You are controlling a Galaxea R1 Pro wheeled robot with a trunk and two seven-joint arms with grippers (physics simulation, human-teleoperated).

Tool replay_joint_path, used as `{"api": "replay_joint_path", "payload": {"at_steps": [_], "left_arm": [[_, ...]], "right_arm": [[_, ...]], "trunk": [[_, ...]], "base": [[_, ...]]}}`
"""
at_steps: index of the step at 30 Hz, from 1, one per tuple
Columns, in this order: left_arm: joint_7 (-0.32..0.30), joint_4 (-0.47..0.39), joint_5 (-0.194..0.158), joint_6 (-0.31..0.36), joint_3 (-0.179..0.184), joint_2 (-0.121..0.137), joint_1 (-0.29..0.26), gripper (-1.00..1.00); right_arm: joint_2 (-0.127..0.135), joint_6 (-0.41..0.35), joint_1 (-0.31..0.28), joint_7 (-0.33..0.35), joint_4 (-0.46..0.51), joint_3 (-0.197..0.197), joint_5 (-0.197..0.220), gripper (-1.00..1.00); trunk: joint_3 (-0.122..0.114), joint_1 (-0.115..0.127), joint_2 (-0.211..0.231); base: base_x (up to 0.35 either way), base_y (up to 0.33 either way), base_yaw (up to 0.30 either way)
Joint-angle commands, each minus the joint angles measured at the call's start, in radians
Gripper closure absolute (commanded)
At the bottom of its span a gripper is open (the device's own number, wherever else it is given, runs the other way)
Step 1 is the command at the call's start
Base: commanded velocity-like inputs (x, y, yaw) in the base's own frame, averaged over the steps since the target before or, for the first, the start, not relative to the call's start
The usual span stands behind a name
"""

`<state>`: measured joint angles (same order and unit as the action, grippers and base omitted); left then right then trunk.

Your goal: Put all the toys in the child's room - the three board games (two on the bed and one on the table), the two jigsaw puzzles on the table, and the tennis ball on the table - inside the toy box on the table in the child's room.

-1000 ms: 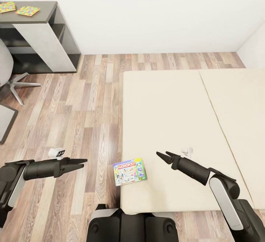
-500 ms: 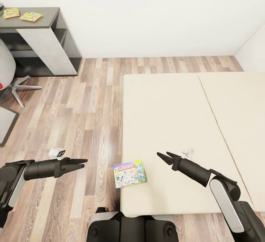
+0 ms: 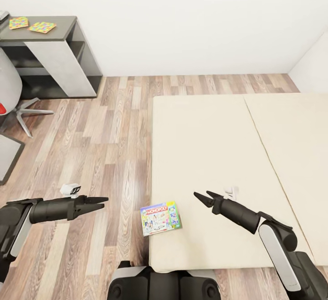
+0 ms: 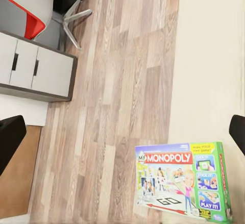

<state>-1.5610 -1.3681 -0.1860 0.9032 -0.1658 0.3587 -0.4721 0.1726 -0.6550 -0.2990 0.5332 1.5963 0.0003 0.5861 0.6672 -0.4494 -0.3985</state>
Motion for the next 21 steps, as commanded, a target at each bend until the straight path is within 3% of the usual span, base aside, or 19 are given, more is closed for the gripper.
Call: {"api": "replay_joint_path", "payload": {"at_steps": [1,4,8,21], "left_arm": [[-0.004,0.0,0.0,0.011,0.0,0.0,0.0,-1.0],[-0.004,0.0,0.0,0.01,0.0,0.0,0.0,-1.0],[-0.004,0.0,0.0,0.01,0.0,0.0,0.0,-1.0],[-0.004,0.0,0.0,0.01,0.0,0.0,0.0,-1.0]], "right_arm": [[-0.001,-0.006,0.0,-0.001,0.001,0.0,-0.005,-1.0],[-0.006,0.007,0.0,0.001,0.001,0.001,-0.045,-1.0],[-0.007,0.021,0.0,0.002,0.001,0.001,-0.059,-1.0],[-0.007,0.029,0.0,0.002,0.001,0.003,-0.067,-1.0]], "trunk": [[-0.001,-0.001,-0.001],[-0.006,-0.001,-0.001],[-0.012,-0.001,-0.001],[-0.034,-0.001,-0.001]], "base": [[0.0,0.0,0.0],[0.0,0.0,0.0],[0.0,0.0,0.0],[0.0,0.0,0.0]]}}
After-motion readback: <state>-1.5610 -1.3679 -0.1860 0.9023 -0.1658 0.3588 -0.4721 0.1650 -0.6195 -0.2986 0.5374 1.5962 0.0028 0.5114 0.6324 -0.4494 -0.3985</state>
